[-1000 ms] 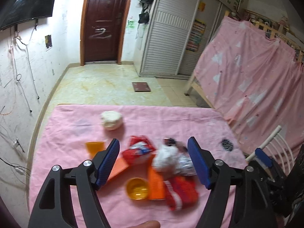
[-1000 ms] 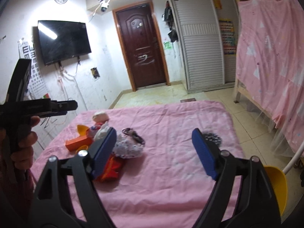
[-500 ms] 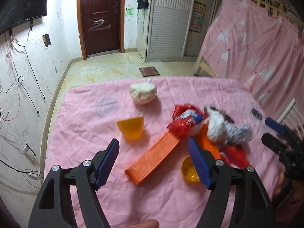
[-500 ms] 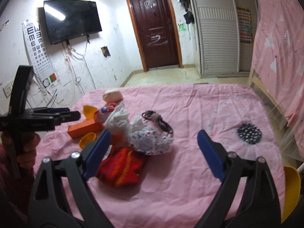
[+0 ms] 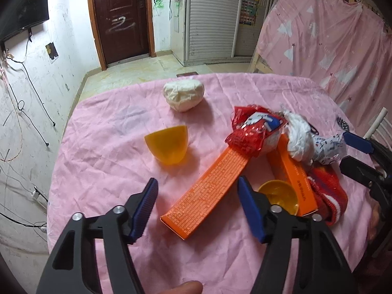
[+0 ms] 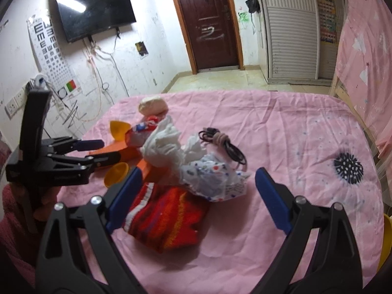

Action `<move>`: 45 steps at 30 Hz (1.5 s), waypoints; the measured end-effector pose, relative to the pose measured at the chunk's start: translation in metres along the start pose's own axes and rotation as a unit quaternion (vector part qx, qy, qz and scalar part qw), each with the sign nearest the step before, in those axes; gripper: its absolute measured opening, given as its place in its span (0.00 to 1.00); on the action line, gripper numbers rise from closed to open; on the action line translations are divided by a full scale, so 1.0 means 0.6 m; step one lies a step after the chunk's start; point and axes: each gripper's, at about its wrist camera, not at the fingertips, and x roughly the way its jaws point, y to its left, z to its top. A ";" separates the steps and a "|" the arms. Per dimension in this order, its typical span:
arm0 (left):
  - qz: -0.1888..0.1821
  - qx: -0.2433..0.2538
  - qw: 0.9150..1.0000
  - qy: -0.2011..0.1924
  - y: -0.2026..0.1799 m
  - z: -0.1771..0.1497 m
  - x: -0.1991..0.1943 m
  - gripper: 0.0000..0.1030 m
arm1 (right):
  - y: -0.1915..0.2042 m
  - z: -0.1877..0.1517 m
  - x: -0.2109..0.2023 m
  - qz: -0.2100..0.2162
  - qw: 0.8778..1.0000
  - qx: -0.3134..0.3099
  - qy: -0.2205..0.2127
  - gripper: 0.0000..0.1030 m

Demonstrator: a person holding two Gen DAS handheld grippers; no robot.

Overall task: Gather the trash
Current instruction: 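Grasp the orange rectangular box with the left tool while the right tool grasps the white patterned bag, then carry both held items to the yellow bin and open both tools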

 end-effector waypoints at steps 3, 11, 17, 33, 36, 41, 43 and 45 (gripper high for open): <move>0.003 0.003 1.000 0.005 -0.002 -0.006 0.008 0.45 | 0.007 0.003 0.014 -0.009 1.000 -0.009 0.017 0.87; 0.021 0.019 1.000 -0.011 -0.012 -0.013 0.000 0.16 | 0.006 0.008 0.034 -0.017 0.999 -0.011 0.038 0.57; 0.024 0.039 0.998 -0.037 -0.022 -0.021 -0.027 0.15 | 0.010 0.007 0.027 -0.016 0.999 -0.022 0.028 0.37; 0.022 0.033 0.993 -0.109 -0.040 -0.005 -0.144 0.15 | -0.017 0.006 -0.088 -0.016 0.997 0.006 -0.072 0.36; 0.010 0.035 0.992 -0.121 -0.060 0.003 -0.165 0.15 | -0.030 0.003 -0.119 -0.023 0.995 0.012 -0.092 0.36; -0.010 0.044 0.990 -0.134 -0.104 0.016 -0.182 0.15 | -0.074 -0.007 -0.172 -0.042 0.991 0.034 -0.125 0.36; -0.020 0.052 0.989 -0.139 -0.130 0.019 -0.187 0.15 | -0.099 -0.015 -0.196 -0.054 0.988 0.049 -0.136 0.36; -0.027 0.059 0.988 -0.143 -0.153 0.021 -0.189 0.15 | -0.123 -0.026 -0.217 -0.064 0.985 0.063 -0.145 0.36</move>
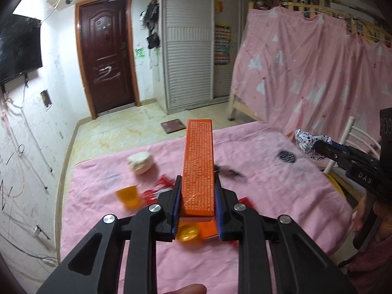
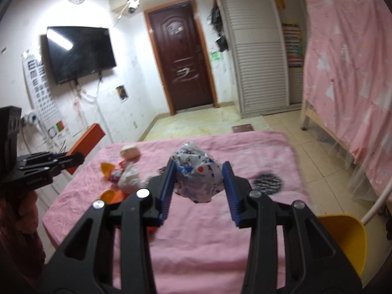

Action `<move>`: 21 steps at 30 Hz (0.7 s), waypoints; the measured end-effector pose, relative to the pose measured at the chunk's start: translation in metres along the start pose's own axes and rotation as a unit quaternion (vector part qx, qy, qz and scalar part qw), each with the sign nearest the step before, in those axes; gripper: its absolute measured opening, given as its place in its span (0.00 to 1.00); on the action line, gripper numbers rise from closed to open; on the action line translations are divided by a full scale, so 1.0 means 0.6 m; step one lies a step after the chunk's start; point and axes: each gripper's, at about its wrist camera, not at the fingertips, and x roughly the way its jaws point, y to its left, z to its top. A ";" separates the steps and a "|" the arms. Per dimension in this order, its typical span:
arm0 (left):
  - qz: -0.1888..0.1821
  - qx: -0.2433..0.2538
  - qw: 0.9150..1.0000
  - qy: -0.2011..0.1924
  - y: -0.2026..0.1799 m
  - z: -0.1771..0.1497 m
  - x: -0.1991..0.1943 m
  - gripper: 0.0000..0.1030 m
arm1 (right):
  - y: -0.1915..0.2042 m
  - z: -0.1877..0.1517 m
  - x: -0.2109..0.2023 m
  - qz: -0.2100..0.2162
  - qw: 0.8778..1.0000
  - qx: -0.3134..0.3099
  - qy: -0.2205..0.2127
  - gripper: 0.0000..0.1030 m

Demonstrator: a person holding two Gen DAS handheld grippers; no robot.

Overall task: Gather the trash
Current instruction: 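Carry both held items to the yellow bin and open both tools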

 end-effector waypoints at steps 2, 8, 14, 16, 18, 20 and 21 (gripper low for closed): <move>-0.008 0.007 1.000 -0.003 -0.023 0.007 0.003 0.15 | -0.025 -0.005 -0.021 -0.014 1.000 0.010 -0.007 0.36; -0.035 0.042 0.999 0.000 -0.110 0.020 0.021 0.15 | -0.104 -0.017 -0.067 -0.057 0.997 0.039 -0.022 0.36; -0.061 0.080 0.995 0.004 -0.200 0.026 0.037 0.15 | -0.178 -0.037 -0.105 -0.090 0.993 0.066 -0.029 0.36; -0.069 0.088 0.994 0.006 -0.225 0.028 0.043 0.15 | -0.195 -0.041 -0.115 -0.093 0.992 0.075 -0.031 0.36; -0.077 0.096 0.992 0.008 -0.243 0.029 0.045 0.15 | -0.216 -0.046 -0.126 -0.098 0.991 0.083 -0.034 0.36; -0.084 0.103 0.991 0.011 -0.269 0.029 0.051 0.15 | -0.226 -0.049 -0.134 -0.101 0.990 0.089 -0.037 0.36; -0.088 0.106 0.990 0.012 -0.281 0.029 0.054 0.15 | -0.235 -0.050 -0.139 -0.103 0.989 0.094 -0.040 0.36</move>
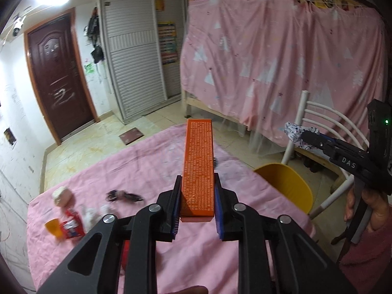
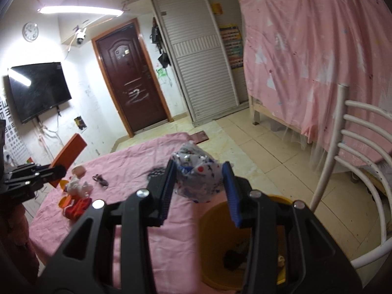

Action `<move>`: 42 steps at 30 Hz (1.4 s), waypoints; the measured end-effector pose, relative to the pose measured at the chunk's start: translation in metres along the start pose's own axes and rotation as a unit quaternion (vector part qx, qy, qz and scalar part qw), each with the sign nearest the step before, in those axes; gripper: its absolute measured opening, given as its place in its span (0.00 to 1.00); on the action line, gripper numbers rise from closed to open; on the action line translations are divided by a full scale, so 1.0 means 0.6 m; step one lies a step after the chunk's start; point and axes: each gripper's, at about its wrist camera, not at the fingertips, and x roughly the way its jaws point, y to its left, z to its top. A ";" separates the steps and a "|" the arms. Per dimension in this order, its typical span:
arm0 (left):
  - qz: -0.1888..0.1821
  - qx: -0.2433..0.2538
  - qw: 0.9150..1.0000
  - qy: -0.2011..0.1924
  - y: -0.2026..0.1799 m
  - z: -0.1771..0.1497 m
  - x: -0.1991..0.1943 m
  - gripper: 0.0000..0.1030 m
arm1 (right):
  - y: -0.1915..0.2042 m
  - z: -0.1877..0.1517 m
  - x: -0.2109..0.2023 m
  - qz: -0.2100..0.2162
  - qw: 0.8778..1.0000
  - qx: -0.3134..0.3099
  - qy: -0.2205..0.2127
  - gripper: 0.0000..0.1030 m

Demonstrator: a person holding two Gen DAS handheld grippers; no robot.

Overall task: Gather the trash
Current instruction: 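Carry both held items to the yellow bin and open both tools, then move both open tools back over the bed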

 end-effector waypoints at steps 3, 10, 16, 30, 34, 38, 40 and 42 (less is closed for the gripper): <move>-0.009 0.009 1.000 0.006 -0.032 0.007 0.015 0.15 | -0.020 0.001 -0.006 -0.012 1.000 0.006 -0.005 0.36; -0.046 0.014 0.998 0.032 -0.093 0.027 0.056 0.15 | -0.056 -0.004 0.009 -0.036 0.999 0.020 0.007 0.38; -0.076 0.021 0.996 0.051 -0.141 0.040 0.083 0.15 | -0.087 -0.008 0.011 -0.045 0.998 0.045 0.005 0.62; -0.162 0.012 0.984 0.078 -0.239 0.058 0.138 0.53 | -0.148 -0.002 -0.033 -0.072 0.992 0.098 -0.042 0.62; -0.158 0.008 0.984 0.080 -0.235 0.055 0.134 0.53 | -0.143 0.000 -0.028 -0.065 0.993 0.094 -0.040 0.62; -0.153 -0.003 0.985 0.073 -0.218 0.057 0.121 0.53 | -0.129 0.002 -0.022 -0.056 0.994 0.083 -0.037 0.62; -0.151 -0.008 0.986 0.069 -0.207 0.057 0.113 0.53 | -0.117 0.002 -0.019 -0.050 0.995 0.075 -0.035 0.62; -0.147 -0.010 0.987 0.065 -0.195 0.057 0.104 0.53 | -0.103 0.002 -0.015 -0.045 0.996 0.067 -0.032 0.62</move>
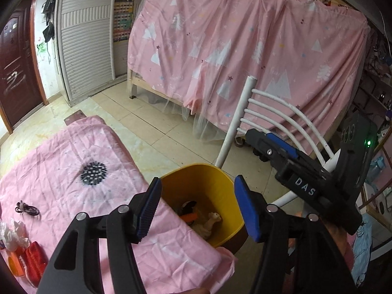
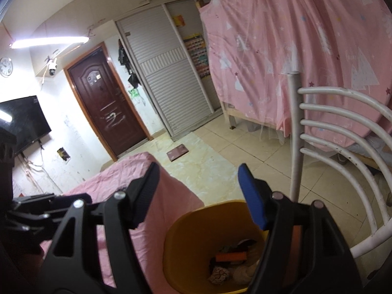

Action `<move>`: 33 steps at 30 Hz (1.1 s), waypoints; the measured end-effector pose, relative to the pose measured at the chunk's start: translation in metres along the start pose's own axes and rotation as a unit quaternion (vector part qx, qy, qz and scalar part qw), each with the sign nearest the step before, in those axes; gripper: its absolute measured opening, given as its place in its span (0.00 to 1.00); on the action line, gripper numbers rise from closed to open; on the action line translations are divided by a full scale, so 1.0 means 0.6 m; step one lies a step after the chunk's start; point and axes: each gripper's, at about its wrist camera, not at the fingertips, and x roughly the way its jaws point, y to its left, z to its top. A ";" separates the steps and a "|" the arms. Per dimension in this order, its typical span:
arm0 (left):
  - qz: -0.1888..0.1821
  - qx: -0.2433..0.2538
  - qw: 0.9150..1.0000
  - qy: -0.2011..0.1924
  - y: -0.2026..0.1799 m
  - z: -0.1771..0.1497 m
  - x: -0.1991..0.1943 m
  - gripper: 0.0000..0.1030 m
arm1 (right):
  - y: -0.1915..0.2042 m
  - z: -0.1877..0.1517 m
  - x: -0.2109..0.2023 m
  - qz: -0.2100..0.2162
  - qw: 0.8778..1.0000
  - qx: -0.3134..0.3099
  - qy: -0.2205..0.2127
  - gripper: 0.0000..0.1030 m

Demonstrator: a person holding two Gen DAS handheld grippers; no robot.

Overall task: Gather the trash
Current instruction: 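Move both open tools back over the bed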

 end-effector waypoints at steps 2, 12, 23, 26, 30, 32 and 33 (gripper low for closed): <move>0.006 -0.004 1.000 -0.004 0.013 -0.003 -0.013 0.53 | 0.019 -0.004 0.004 0.009 1.000 -0.009 0.004 0.62; 0.048 -0.061 0.997 -0.026 0.136 -0.033 -0.083 0.53 | 0.160 -0.045 0.045 0.062 0.993 -0.084 0.046 0.64; 0.125 -0.116 0.983 -0.073 0.275 -0.065 -0.192 0.55 | 0.307 -0.091 0.089 0.126 0.977 -0.142 0.092 0.67; 0.148 -0.130 0.977 -0.082 0.312 -0.075 -0.219 0.55 | 0.327 -0.097 0.091 0.136 0.974 -0.152 0.099 0.67; 0.182 -0.154 0.968 -0.083 0.367 -0.096 -0.249 0.57 | 0.382 -0.126 0.094 0.163 0.962 -0.181 0.121 0.72; 0.198 -0.168 0.963 -0.079 0.393 -0.108 -0.257 0.65 | 0.393 -0.133 0.095 0.168 0.960 -0.187 0.126 0.74; 0.205 -0.175 0.960 -0.078 0.406 -0.116 -0.261 0.66 | 0.401 -0.137 0.096 0.172 0.958 -0.192 0.129 0.74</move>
